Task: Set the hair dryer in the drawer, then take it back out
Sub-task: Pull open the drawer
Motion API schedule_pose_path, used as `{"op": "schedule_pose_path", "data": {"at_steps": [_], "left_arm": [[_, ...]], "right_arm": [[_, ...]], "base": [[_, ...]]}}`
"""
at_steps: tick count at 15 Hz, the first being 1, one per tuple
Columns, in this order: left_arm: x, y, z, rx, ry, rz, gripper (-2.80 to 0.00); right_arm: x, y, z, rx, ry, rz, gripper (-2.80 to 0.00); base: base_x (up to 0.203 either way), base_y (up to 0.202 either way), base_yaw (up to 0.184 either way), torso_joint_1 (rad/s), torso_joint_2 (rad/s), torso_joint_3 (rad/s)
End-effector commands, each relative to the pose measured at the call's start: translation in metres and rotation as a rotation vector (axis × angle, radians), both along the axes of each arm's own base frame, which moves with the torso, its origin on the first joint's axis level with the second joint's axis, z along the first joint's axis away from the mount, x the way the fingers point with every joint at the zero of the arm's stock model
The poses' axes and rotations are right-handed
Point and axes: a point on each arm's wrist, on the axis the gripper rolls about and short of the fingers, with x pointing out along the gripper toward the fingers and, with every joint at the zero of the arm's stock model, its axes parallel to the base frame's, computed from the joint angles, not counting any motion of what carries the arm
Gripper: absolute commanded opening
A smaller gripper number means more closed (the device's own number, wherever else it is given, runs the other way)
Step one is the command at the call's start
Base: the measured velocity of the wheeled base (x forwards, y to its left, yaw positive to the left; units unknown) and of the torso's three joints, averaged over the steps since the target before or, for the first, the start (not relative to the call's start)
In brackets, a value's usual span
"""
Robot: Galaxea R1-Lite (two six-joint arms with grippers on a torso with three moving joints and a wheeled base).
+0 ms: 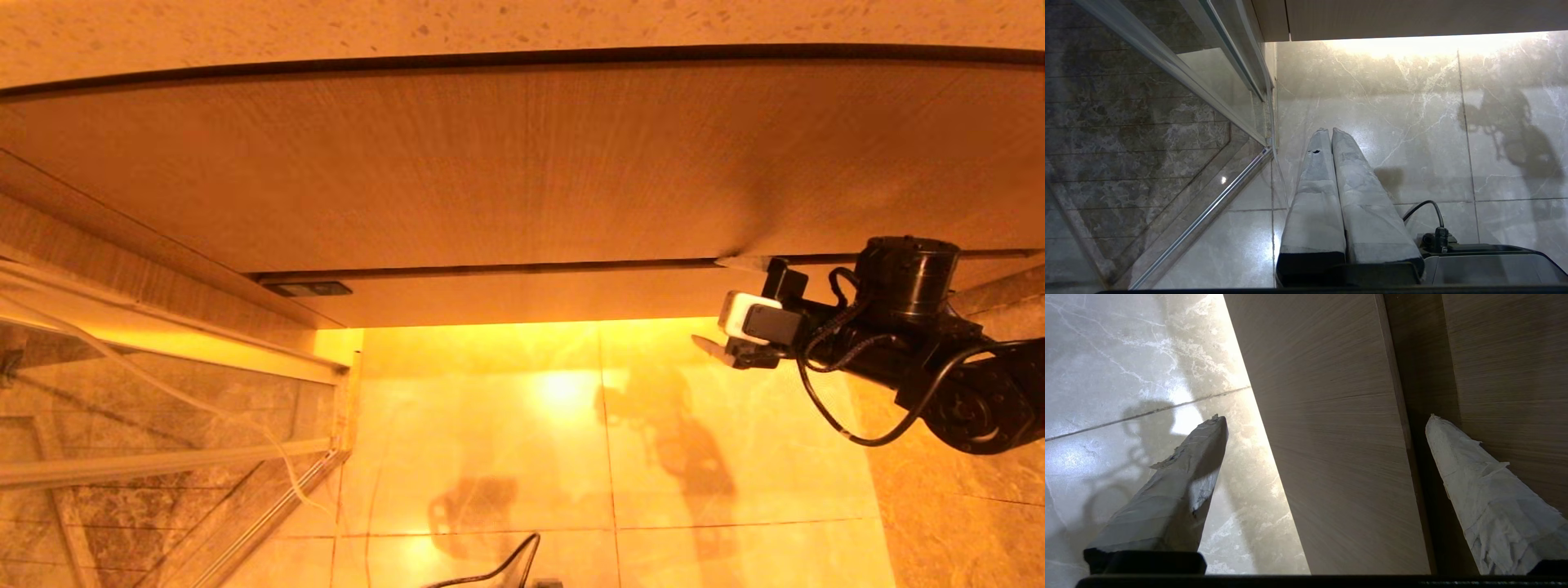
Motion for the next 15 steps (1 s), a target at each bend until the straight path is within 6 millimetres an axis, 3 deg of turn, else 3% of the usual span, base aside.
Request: {"op": "schedule_pose_path", "data": {"at_steps": [1,15], "left_arm": [[0.0000,0.0000,0.0001,0.000,-0.001,0.000,-2.80],[0.0000,0.0000,0.0001,0.000,-0.001,0.000,-2.80]], "right_arm": [[0.0008,-0.0002,0.0003,-0.001,-0.010,0.000,0.00],[0.0033,0.0003,-0.0068,-0.011,0.005,-0.042,0.00]], "base": [[0.000,0.000,0.000,0.000,0.00,0.000],[0.000,0.000,0.000,0.000,0.00,0.000]]}}
